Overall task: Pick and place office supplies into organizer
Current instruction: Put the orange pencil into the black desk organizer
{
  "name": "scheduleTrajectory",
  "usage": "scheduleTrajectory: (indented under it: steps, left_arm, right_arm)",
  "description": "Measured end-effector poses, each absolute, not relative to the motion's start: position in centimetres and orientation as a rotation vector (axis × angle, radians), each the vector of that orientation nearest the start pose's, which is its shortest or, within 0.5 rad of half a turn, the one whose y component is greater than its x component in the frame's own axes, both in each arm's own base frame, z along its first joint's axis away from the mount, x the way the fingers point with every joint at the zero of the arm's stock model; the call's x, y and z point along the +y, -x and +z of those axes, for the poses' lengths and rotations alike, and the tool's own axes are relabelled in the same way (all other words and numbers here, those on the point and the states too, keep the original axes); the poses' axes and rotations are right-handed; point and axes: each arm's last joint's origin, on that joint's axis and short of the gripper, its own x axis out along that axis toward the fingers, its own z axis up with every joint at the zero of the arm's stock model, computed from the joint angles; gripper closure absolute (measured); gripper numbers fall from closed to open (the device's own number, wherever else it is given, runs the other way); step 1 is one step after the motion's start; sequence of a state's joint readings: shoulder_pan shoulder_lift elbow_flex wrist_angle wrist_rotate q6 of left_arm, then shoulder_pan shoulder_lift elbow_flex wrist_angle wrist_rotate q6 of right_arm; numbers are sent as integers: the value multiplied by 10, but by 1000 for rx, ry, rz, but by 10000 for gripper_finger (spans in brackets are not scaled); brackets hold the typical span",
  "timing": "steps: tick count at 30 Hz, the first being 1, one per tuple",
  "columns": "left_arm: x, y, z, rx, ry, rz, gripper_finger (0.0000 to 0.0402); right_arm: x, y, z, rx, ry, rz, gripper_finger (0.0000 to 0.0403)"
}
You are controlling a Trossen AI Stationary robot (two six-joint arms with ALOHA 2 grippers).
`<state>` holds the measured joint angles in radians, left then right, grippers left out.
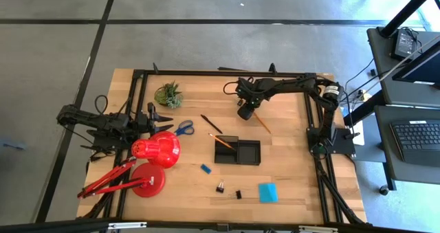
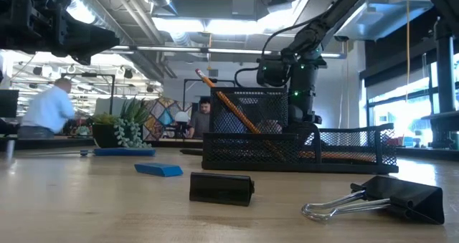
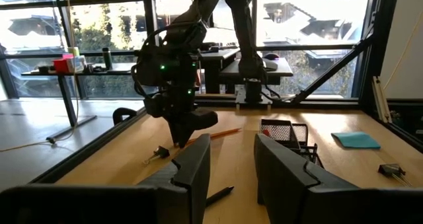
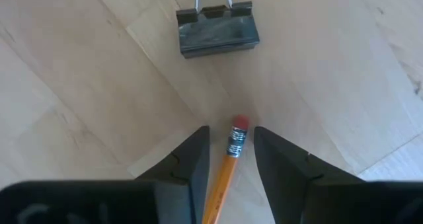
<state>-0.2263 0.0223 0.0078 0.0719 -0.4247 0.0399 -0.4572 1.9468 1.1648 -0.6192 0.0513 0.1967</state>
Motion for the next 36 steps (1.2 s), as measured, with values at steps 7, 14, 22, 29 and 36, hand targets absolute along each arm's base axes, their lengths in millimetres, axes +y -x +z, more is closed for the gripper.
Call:
scheduleTrajectory:
  steps: [7,14,22,29,36]
  left_arm:
    - [-10,-96,171,-50,-21,200,290]
    - [-10,-96,171,-50,-21,200,290]
    - [-10,-96,171,-50,-21,200,290]
    - [-10,-96,171,-50,-21,200,290]
    - [-10,-96,171,-50,-21,199,290]
  right_arm:
    - [-157,-315,127,1342,-445,-564,280]
    - [-157,-314,127,1359,-447,-567,280]
    - [-157,-314,126,1363,-448,-568,295]
    - [-157,-313,126,1368,-446,-568,350]
    - [-157,-313,126,1373,-424,-553,379]
